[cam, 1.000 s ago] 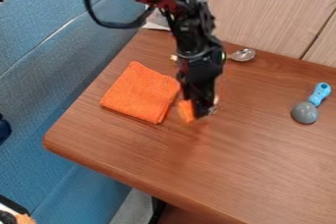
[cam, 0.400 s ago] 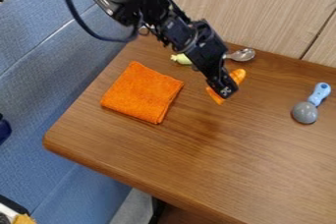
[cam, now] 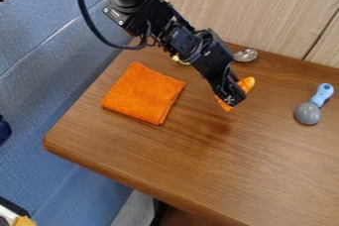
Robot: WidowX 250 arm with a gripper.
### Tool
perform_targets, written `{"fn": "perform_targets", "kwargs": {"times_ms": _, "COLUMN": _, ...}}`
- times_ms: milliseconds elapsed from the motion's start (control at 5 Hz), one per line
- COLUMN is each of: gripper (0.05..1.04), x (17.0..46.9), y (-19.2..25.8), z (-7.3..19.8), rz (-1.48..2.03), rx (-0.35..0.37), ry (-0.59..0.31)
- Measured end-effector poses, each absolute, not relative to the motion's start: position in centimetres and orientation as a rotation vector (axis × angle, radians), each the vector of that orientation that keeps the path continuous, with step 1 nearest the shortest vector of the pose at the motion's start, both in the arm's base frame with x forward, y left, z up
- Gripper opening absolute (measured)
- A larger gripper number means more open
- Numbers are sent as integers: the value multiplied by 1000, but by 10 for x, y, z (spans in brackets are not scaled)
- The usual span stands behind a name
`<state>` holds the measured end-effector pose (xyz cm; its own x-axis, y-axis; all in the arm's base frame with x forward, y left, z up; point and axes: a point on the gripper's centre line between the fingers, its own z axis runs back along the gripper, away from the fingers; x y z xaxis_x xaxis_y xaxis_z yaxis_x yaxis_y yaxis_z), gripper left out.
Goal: Place the orange object upright in the middle of the table
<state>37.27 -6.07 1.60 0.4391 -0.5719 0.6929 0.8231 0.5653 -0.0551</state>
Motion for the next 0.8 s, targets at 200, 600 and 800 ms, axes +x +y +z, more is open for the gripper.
{"fn": "perform_targets", "kwargs": {"times_ms": 200, "gripper": 513, "x": 371, "y": -61, "z": 8, "rz": -925, "rx": -512, "ry": -738}}
{"fn": "perform_targets", "kwargs": {"times_ms": 600, "gripper": 513, "x": 373, "y": -62, "z": -4, "rz": -908, "rx": -659, "ry": -812}}
{"fn": "perform_targets", "kwargs": {"times_ms": 800, "gripper": 513, "x": 374, "y": -66, "z": -8, "rz": -932, "rx": -726, "ry": -843}}
